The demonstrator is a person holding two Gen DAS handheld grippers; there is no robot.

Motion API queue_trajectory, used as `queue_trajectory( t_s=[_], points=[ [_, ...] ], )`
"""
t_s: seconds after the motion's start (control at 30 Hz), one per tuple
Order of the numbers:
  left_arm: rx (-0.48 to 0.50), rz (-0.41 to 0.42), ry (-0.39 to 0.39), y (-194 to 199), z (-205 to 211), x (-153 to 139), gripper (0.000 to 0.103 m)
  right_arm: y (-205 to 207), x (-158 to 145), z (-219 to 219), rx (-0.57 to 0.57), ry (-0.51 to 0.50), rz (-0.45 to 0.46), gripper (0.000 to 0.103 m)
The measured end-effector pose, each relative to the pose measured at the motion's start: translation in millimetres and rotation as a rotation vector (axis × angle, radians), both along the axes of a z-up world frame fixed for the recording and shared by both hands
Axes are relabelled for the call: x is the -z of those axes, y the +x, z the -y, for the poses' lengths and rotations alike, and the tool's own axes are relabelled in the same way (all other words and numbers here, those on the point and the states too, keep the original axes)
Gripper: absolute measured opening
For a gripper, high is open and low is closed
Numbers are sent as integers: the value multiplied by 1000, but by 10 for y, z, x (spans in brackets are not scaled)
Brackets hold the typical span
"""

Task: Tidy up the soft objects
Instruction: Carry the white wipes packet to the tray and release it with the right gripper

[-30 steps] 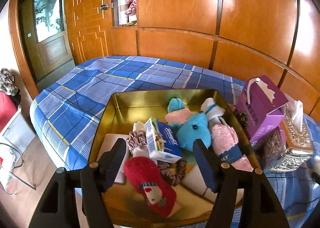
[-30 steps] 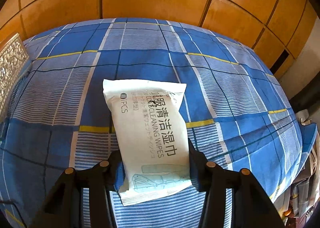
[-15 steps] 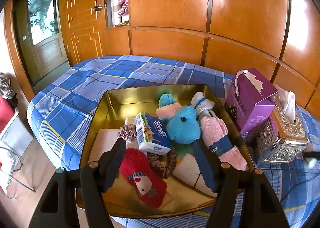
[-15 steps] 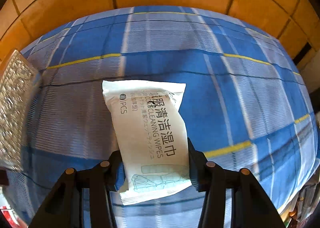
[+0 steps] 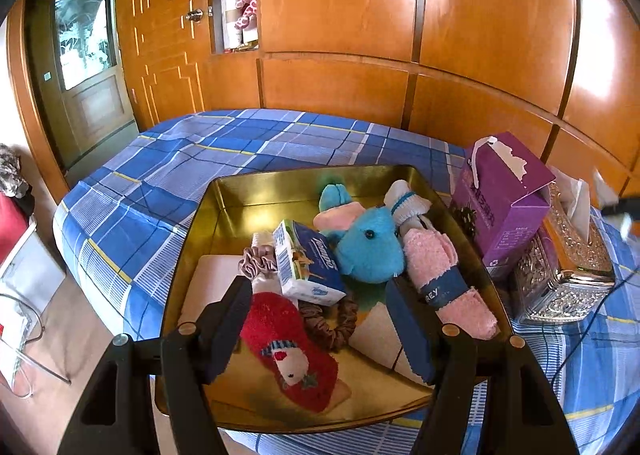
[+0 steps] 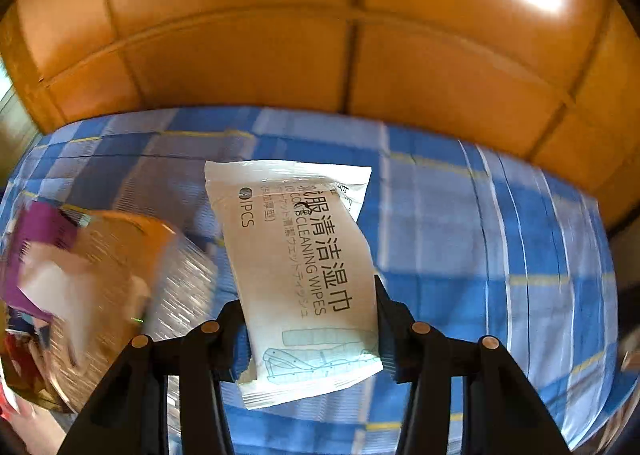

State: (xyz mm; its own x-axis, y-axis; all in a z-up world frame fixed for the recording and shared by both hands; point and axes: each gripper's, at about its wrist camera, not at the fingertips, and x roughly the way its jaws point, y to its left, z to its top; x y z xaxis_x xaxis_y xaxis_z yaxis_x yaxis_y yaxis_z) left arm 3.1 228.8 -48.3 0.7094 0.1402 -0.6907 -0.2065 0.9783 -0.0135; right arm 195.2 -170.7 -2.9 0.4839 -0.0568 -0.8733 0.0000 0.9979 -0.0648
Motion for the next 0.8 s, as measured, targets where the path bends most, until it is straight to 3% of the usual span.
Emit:
queue_trajectory(
  t_s=[0.43, 0.8],
  points=[
    [10, -9, -9, -17, 7, 13, 70, 543, -241, -903, -160, -37, -3, 50],
    [-22, -21, -8, -121, -182, 21, 70, 785, -296, -1958, -315, -31, 37, 50]
  ],
)
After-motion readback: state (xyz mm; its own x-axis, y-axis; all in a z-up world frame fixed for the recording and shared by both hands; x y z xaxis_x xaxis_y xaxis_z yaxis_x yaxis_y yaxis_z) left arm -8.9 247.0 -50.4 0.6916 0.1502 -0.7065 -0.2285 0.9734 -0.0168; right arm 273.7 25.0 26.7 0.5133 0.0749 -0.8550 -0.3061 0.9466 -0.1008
